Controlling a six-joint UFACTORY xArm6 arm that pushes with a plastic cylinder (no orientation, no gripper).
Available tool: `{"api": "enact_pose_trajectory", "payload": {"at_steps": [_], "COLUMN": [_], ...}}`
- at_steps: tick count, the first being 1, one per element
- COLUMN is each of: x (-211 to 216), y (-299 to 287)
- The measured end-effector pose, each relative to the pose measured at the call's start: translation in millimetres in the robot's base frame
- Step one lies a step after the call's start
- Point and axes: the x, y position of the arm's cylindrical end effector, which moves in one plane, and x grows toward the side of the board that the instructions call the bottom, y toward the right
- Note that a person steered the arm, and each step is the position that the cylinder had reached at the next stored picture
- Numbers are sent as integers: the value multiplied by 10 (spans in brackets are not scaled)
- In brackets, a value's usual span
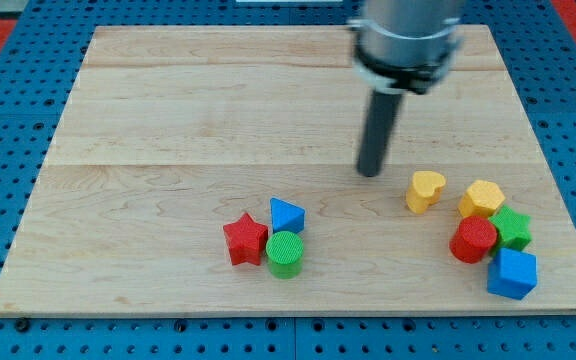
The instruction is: Push the red star closer to red circle
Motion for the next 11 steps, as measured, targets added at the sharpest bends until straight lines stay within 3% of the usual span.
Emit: {"api": "enact_pose_trajectory", "payload": {"at_steps": [1,2,3,5,7,8,11], "x": [41,334,408,562,833,1004,948], "y": [-764,-1074,-1134,-1830,-1724,-1387,-875]}}
